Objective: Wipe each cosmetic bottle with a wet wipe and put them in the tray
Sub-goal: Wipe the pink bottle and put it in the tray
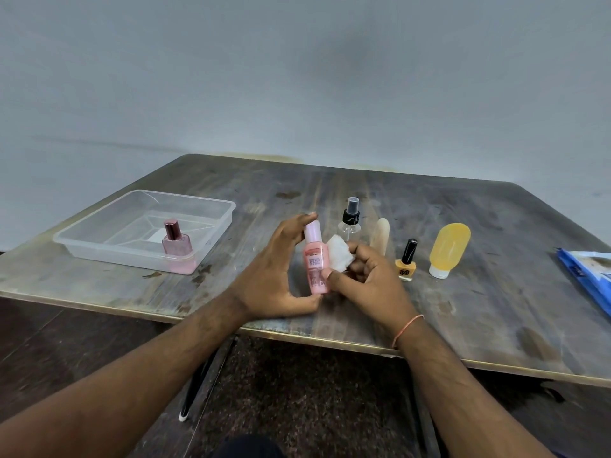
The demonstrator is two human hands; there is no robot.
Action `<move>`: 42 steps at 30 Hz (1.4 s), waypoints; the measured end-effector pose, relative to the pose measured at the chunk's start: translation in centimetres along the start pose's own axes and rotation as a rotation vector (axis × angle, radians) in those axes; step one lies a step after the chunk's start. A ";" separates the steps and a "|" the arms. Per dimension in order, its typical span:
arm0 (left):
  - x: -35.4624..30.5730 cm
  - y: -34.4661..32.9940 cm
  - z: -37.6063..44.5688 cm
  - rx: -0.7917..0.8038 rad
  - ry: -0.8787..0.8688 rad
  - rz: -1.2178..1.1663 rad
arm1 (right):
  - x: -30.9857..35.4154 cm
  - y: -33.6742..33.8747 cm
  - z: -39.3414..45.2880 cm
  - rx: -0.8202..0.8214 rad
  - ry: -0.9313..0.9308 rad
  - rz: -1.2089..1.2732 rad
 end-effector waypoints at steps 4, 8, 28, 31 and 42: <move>0.0 -0.2 0.0 0.032 0.016 0.013 | -0.2 0.0 0.0 0.015 -0.007 -0.027; -0.1 -0.1 0.0 0.042 0.031 0.042 | -0.3 0.0 0.0 -0.005 -0.014 -0.062; 0.2 -0.3 0.1 0.078 0.051 -0.011 | 2.4 0.5 -1.4 -0.245 0.286 -0.407; -0.1 -0.5 0.1 0.112 0.022 -0.007 | 2.4 0.9 -1.5 -0.283 0.291 -0.384; -0.3 -0.2 0.1 0.080 0.004 0.055 | 1.6 1.0 -1.4 -0.203 0.160 -0.166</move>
Point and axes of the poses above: each hand's wrist, its own z-axis towards the middle knuckle, its own y-axis out of the back of the hand, x = y × z, the point moved 7 cm from there along z, towards the middle knuckle, and after that the axes turned 7 degrees about -y, right-handed, at the moved point
